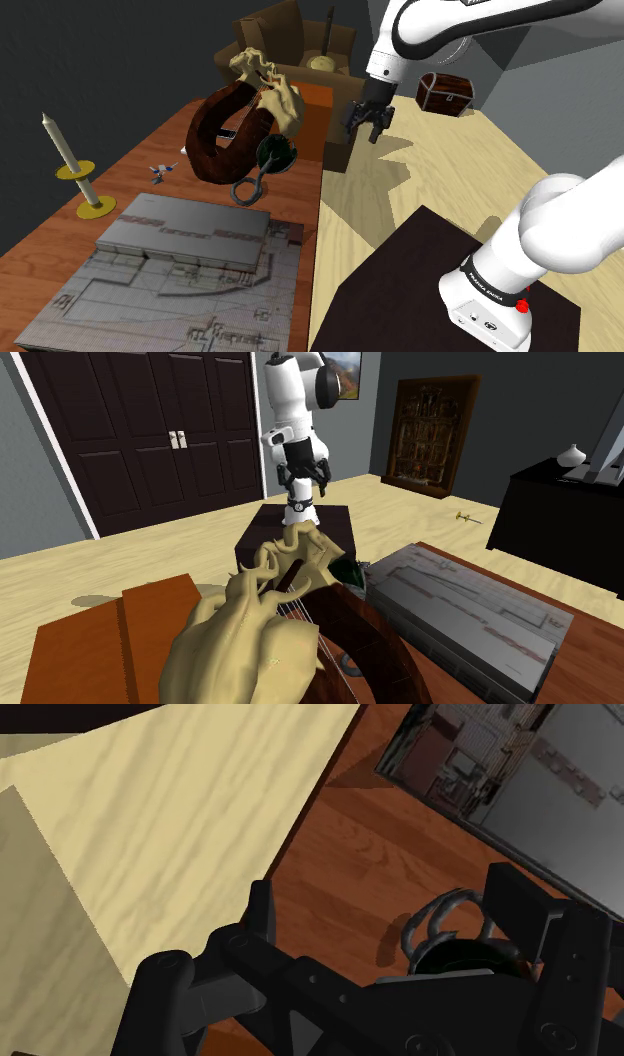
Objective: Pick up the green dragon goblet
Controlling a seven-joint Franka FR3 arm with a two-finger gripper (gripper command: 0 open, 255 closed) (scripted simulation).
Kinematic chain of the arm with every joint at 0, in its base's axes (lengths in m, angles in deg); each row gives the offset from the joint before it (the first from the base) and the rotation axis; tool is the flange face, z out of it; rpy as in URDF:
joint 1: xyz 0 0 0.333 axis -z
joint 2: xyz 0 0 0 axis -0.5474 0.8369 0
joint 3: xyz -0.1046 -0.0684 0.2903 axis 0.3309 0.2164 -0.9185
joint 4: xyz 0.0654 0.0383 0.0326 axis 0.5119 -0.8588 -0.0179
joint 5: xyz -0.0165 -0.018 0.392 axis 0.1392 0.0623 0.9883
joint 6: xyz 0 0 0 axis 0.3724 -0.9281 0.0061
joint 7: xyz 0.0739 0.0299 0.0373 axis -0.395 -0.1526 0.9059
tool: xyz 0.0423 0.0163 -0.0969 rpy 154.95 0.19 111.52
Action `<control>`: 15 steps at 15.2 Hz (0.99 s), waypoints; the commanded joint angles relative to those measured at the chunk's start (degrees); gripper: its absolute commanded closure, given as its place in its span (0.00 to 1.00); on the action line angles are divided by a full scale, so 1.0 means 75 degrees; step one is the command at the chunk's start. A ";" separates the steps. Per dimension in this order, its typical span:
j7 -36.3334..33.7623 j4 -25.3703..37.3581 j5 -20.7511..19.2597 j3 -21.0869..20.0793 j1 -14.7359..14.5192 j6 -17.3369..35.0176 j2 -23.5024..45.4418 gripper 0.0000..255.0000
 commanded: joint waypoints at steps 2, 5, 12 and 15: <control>-0.0237 0.0320 0.0220 -0.0085 -0.0040 0.0712 0.0811 0.00; -0.0446 0.0767 0.0408 -0.0141 -0.0069 0.1288 0.1625 0.00; -0.0909 0.2132 0.0771 -0.0199 -0.0121 0.2312 0.3522 0.00; -0.1108 0.2848 0.0892 -0.0202 -0.0131 0.2613 0.4325 0.00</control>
